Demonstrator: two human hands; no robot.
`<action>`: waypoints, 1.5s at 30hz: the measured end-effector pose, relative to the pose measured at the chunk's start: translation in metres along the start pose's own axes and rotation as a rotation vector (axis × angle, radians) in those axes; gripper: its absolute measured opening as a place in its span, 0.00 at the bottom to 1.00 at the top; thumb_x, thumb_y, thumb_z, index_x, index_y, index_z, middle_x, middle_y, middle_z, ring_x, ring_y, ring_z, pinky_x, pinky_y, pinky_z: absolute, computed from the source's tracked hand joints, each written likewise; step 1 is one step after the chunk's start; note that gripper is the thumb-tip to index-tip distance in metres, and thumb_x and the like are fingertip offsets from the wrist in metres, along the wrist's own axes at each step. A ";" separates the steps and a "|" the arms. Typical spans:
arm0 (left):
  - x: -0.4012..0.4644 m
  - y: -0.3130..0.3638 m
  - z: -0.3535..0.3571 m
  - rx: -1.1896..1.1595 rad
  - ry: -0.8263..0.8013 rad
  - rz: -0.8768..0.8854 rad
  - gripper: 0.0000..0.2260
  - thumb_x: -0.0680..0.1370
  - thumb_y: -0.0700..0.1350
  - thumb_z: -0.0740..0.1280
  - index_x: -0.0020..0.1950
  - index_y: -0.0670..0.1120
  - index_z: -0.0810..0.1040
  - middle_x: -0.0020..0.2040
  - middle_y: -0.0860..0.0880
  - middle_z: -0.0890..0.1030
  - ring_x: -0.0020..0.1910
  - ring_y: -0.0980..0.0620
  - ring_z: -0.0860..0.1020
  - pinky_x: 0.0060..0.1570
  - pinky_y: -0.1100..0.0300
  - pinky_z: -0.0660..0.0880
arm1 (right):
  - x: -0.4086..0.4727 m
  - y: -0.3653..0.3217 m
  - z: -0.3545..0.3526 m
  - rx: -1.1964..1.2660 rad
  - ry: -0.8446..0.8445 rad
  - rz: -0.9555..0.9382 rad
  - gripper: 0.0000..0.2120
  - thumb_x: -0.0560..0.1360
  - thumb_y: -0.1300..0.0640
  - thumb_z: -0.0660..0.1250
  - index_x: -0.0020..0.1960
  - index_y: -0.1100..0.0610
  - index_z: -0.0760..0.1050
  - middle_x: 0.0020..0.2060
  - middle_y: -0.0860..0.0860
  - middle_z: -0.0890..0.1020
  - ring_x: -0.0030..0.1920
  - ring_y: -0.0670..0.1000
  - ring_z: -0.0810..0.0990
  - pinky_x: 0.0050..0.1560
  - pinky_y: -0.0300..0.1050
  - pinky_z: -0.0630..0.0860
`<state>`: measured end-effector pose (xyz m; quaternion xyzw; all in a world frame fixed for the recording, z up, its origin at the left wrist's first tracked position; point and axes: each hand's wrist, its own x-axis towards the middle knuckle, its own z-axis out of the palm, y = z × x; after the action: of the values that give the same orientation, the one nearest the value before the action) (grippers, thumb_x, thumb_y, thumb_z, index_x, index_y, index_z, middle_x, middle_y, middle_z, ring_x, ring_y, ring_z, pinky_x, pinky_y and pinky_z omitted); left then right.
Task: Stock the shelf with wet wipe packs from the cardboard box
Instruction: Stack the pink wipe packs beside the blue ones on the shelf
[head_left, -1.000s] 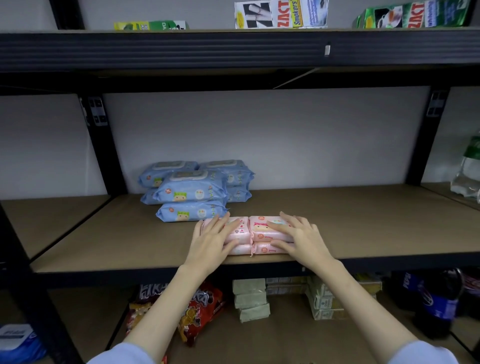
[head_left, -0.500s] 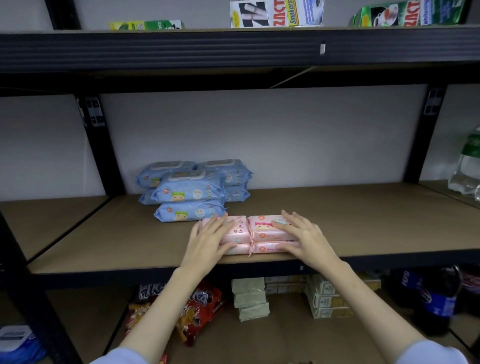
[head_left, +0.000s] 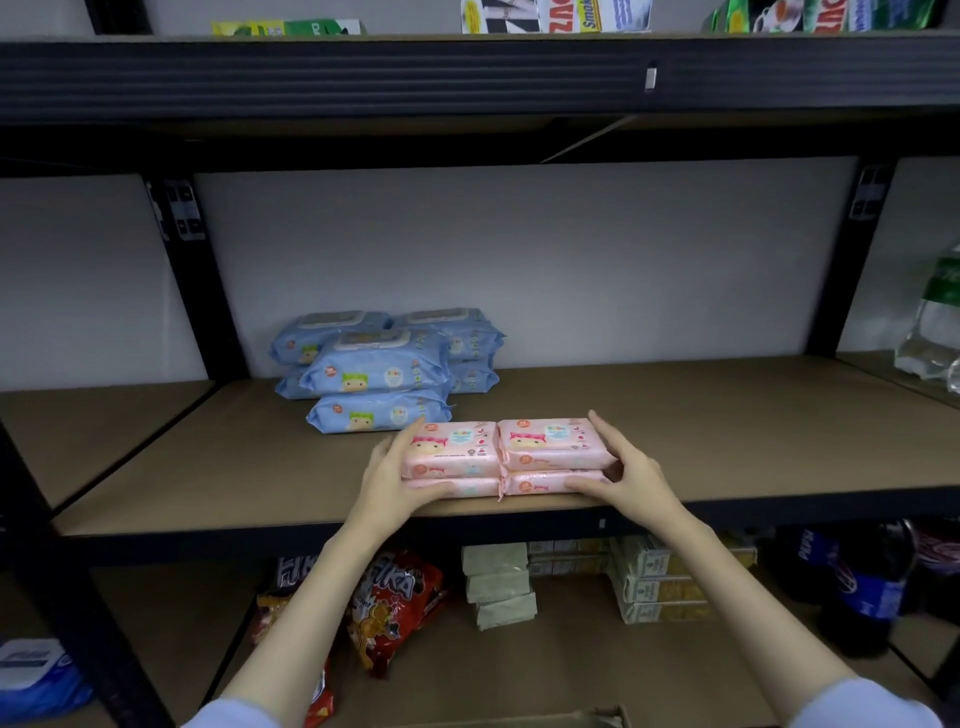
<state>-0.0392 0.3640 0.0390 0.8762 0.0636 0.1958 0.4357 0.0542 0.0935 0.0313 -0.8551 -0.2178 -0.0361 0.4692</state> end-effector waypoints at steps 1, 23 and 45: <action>-0.001 -0.001 0.002 -0.009 0.006 -0.016 0.37 0.67 0.46 0.76 0.72 0.54 0.63 0.70 0.46 0.66 0.69 0.50 0.65 0.66 0.59 0.62 | 0.000 0.003 0.000 0.020 -0.012 -0.001 0.38 0.68 0.50 0.74 0.73 0.44 0.59 0.68 0.49 0.70 0.66 0.50 0.69 0.64 0.44 0.67; 0.017 0.029 0.034 0.747 -0.166 0.315 0.50 0.59 0.77 0.46 0.76 0.53 0.51 0.77 0.55 0.52 0.75 0.57 0.51 0.73 0.55 0.47 | 0.015 -0.011 -0.008 -0.521 -0.092 -0.141 0.21 0.75 0.41 0.61 0.68 0.37 0.64 0.75 0.44 0.57 0.73 0.48 0.59 0.71 0.63 0.50; -0.007 0.000 -0.003 0.045 -0.014 -0.012 0.23 0.73 0.48 0.70 0.68 0.56 0.71 0.65 0.47 0.71 0.62 0.53 0.69 0.61 0.63 0.65 | 0.002 -0.001 -0.002 -0.113 -0.038 -0.124 0.25 0.69 0.48 0.72 0.60 0.31 0.65 0.67 0.49 0.70 0.68 0.51 0.67 0.69 0.53 0.66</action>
<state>-0.0465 0.3638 0.0387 0.8868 0.0701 0.1855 0.4175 0.0558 0.0932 0.0336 -0.8656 -0.2768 -0.0613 0.4128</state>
